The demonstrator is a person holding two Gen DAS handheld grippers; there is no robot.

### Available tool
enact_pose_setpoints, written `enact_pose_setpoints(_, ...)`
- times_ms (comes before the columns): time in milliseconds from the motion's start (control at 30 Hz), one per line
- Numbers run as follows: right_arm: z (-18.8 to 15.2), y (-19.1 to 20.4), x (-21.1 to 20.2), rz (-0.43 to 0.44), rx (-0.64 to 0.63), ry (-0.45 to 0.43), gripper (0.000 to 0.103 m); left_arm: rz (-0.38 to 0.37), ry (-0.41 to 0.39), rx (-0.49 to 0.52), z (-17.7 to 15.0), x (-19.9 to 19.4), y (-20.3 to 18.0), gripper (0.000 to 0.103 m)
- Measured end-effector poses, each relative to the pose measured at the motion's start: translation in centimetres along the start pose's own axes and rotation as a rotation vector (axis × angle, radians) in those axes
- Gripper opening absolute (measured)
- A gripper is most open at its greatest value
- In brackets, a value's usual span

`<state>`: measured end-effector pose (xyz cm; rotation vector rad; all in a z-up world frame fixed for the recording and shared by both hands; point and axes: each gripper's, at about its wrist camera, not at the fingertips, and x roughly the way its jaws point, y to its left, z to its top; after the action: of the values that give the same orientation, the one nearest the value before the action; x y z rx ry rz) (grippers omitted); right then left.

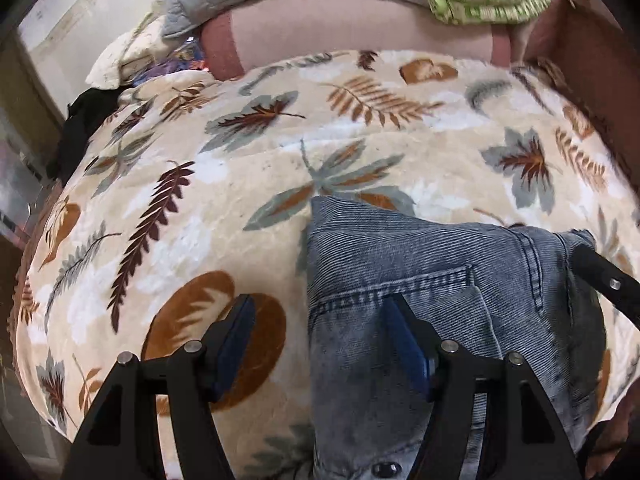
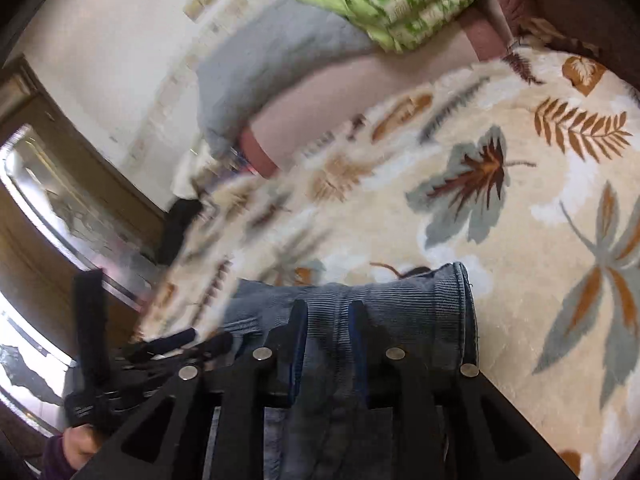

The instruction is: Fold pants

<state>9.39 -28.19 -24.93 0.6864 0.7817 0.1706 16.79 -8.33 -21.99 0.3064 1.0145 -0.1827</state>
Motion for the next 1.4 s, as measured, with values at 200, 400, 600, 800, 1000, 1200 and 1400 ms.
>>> enact_pose_setpoints(200, 0.0, -2.8, 1.5, -0.002, 0.099, 0.095, 0.033, 0.034, 0.036, 0.014, -0.4, 1.6, -0.1, 0.080)
enact_pose_setpoints(400, -2.4, -0.4, -3.7, 0.092, -0.048, 0.014, 0.034, -0.006, -0.036, 0.016, -2.8, -3.3, 1.2, 0.080)
enact_pose_setpoints(600, -7.1, 2.2, -5.4, 0.086, -0.193, 0.072, 0.035, -0.047, -0.052, 0.106, -7.8, -6.1, -0.4, 0.080)
enact_pose_setpoints(800, -10.2, 3.5, -3.7, -0.060, -0.339, 0.182, 0.035, -0.011, -0.036, 0.142, -10.4, -4.0, -1.4, 0.081)
enact_pose_setpoints(1000, -7.3, -0.9, -7.5, 0.065, -0.065, 0.042, 0.050, -0.022, -0.054, 0.074, -9.3, -6.7, 1.1, 0.081)
enact_pose_setpoints(1200, -5.5, -6.7, -9.5, 0.127, 0.229, -0.085, 0.064, -0.001, -0.082, -0.028, -9.5, -8.9, 3.6, 0.082)
enact_pose_setpoints(1400, -5.3, -7.1, -9.0, 0.143, 0.271, -0.059, 0.064, 0.067, -0.043, -0.097, -9.7, -8.4, 4.9, 0.083)
